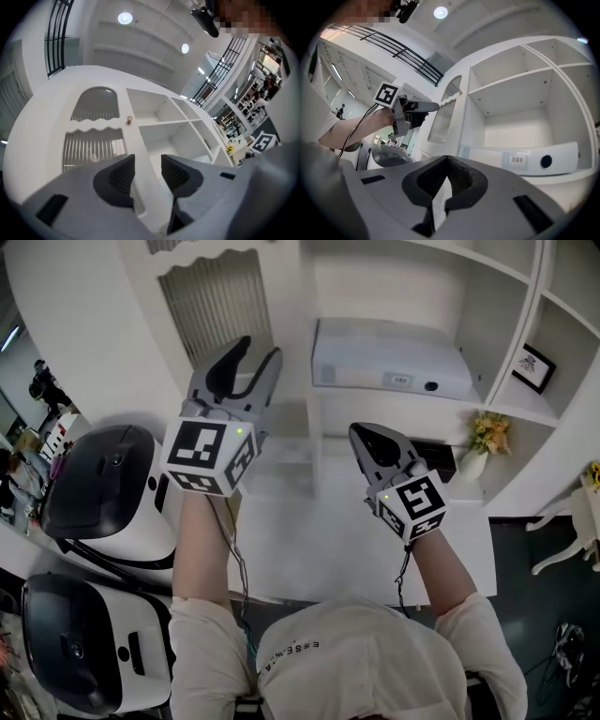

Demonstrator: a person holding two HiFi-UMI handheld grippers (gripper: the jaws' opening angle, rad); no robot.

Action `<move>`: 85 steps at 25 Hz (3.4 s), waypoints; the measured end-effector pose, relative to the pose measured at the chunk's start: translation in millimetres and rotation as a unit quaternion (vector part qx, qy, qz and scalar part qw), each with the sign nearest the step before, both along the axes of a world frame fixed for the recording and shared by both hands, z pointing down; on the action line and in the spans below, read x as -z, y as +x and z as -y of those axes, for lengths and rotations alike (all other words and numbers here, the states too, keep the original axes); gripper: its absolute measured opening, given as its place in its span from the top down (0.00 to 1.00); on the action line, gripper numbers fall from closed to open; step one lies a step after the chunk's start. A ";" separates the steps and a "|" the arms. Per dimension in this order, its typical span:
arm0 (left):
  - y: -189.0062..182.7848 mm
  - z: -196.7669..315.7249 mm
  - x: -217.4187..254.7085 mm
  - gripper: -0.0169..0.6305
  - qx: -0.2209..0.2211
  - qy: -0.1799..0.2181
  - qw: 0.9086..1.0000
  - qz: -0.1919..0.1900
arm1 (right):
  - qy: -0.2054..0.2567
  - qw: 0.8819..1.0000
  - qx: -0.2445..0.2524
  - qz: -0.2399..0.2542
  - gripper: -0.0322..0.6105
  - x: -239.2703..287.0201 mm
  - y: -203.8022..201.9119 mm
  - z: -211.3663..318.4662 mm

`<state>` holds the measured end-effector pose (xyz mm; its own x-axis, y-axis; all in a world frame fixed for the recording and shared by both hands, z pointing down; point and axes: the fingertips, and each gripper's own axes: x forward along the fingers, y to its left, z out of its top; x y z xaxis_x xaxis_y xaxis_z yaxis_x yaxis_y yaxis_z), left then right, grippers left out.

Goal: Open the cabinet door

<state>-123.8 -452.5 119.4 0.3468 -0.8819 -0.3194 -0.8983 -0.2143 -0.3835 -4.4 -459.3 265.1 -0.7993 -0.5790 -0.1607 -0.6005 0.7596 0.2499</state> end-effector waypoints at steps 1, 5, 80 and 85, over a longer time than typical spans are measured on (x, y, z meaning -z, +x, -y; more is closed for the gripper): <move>0.8 3.8 10.6 0.71 0.000 0.005 1.000 0.001 | 0.004 1.000 0.000 -0.002 0.94 4.8 -0.1 2.3; 2.9 20.7 48.6 0.71 0.013 0.025 1.000 0.009 | 0.017 1.000 -0.001 -0.008 0.94 23.1 0.1 13.8; -89.6 -141.5 150.4 0.86 -0.181 -0.033 0.982 -0.053 | 0.022 1.000 -0.003 -0.017 0.94 21.8 -105.3 -164.6; -114.9 -158.2 149.2 0.85 -0.189 -0.026 0.980 -0.058 | 0.023 0.999 0.000 -0.027 0.94 15.1 -118.2 -169.6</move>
